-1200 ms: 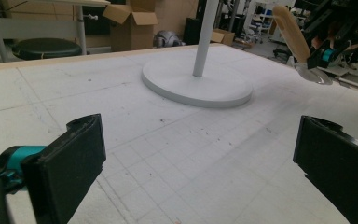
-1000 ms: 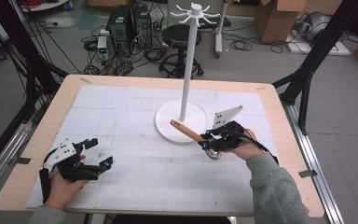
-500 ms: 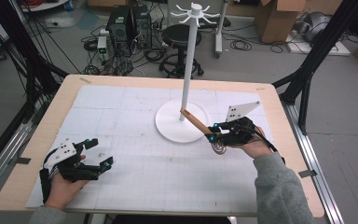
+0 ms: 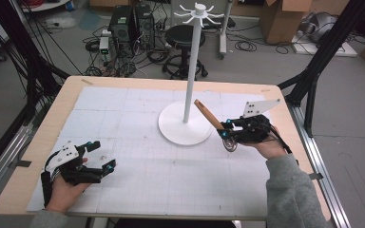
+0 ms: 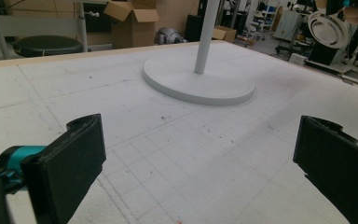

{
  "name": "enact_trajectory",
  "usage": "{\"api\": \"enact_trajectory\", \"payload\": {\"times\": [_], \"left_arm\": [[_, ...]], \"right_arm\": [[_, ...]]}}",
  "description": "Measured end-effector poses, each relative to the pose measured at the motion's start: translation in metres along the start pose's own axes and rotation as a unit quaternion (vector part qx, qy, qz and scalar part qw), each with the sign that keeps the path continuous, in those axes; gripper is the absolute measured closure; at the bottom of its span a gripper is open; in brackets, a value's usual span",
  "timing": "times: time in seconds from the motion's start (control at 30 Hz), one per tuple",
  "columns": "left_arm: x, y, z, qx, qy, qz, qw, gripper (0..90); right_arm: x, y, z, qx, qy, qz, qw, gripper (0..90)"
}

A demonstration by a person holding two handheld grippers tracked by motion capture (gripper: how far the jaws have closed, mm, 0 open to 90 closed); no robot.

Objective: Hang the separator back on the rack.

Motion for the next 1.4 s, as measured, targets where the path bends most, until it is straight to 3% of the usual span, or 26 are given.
{"api": "enact_trajectory", "payload": {"times": [0.33, 0.63, 0.77, 0.93, 1.33, 1.4], "left_arm": [[0.0, -0.001, 0.0, 0.0, 0.001, 0.0, 1.0, 2.8], [-0.001, -0.001, 0.0, -0.001, 0.001, -0.002, 1.0, 2.8], [0.0, -0.001, 0.001, -0.003, 0.001, -0.002, 1.0, 2.8], [0.0, -0.001, 0.001, -0.004, 0.001, 0.0, 1.0, 2.8], [0.0, -0.001, 0.001, -0.004, 0.0, 0.0, 1.0, 2.8], [0.0, -0.001, 0.001, -0.004, 0.0, -0.002, 1.0, 2.8]], "right_arm": [[0.002, 0.014, 0.008, -0.025, -0.02, 0.041, 0.9986, 69.8], [0.003, 0.019, 0.013, -0.034, -0.034, 0.062, 0.9969, 69.8], [0.005, 0.021, 0.014, -0.051, -0.04, 0.072, 0.9953, 69.8], [0.008, 0.026, 0.015, -0.053, -0.053, 0.093, 0.9929, 69.8], [0.025, 0.036, 0.015, -0.052, -0.054, 0.125, 0.9894, 69.8], [0.027, 0.037, 0.015, -0.06, -0.057, 0.128, 0.9884, 69.8]]}}
Point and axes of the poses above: each handheld gripper's, and its own axes: y roughly backward along the jaws, x roughly out of its top, z roughly to its right, the point moved 1 cm from there along -y, roughly forward along the jaws, and after that the axes turned 1 degree about x, right-handed, at the moved point
